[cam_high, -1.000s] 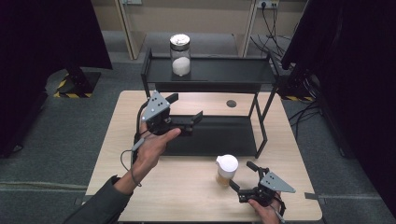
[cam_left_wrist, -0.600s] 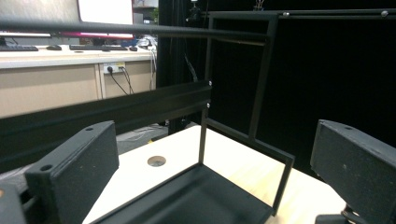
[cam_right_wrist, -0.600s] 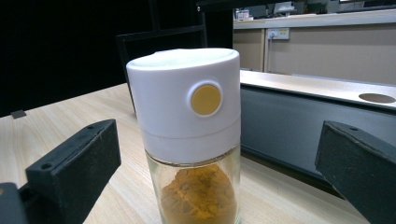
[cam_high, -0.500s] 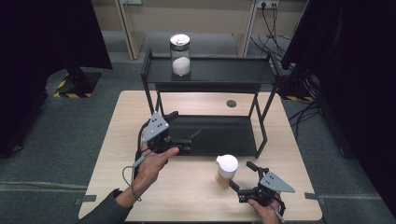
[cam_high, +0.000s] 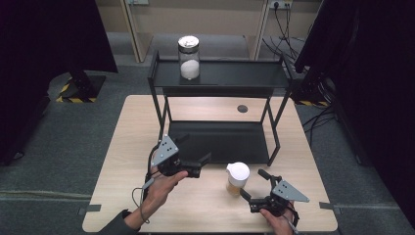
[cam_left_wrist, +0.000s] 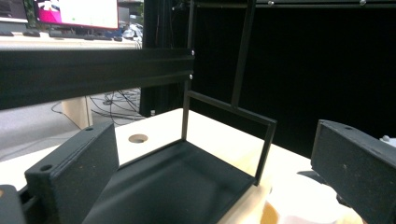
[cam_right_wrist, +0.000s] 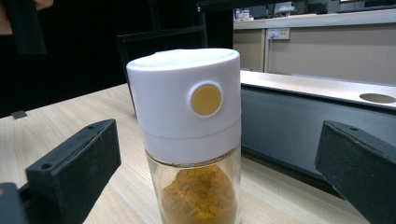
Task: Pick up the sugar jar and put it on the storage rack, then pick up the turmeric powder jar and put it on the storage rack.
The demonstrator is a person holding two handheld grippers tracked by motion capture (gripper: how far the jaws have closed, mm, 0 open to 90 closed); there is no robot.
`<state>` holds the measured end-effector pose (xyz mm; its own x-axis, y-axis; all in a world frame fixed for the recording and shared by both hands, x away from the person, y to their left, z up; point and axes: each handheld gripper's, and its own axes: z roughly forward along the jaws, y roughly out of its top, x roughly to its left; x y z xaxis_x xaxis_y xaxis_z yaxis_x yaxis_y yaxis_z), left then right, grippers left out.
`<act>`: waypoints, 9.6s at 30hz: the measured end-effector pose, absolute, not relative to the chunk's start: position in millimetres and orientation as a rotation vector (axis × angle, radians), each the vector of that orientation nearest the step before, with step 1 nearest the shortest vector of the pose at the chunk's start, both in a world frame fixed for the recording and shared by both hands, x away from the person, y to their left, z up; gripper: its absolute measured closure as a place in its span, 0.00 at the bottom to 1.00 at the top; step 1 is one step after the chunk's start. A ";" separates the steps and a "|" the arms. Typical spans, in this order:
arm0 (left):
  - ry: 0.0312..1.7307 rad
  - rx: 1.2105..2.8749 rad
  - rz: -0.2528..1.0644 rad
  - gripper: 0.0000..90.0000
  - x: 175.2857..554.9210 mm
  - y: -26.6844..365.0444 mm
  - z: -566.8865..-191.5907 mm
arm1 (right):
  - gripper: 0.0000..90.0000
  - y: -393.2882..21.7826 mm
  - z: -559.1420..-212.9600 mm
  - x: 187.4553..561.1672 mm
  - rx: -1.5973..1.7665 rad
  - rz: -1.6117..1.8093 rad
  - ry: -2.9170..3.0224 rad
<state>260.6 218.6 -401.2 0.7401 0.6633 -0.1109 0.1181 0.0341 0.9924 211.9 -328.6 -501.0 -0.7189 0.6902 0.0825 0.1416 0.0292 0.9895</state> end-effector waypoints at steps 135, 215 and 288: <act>0.702 1.524 0.486 0.01 223.4 243.9 -514.9 | 0.34 -296.1 -480.9 231.6 0.779 1.640 1.981; 0.729 1.520 0.466 0.01 225.9 245.2 -516.4 | 0.34 -261.2 -222.0 322.4 0.578 1.823 2.063; 0.714 1.526 0.464 0.01 223.7 244.3 -516.4 | 0.34 -186.3 -184.6 418.7 0.911 1.574 1.838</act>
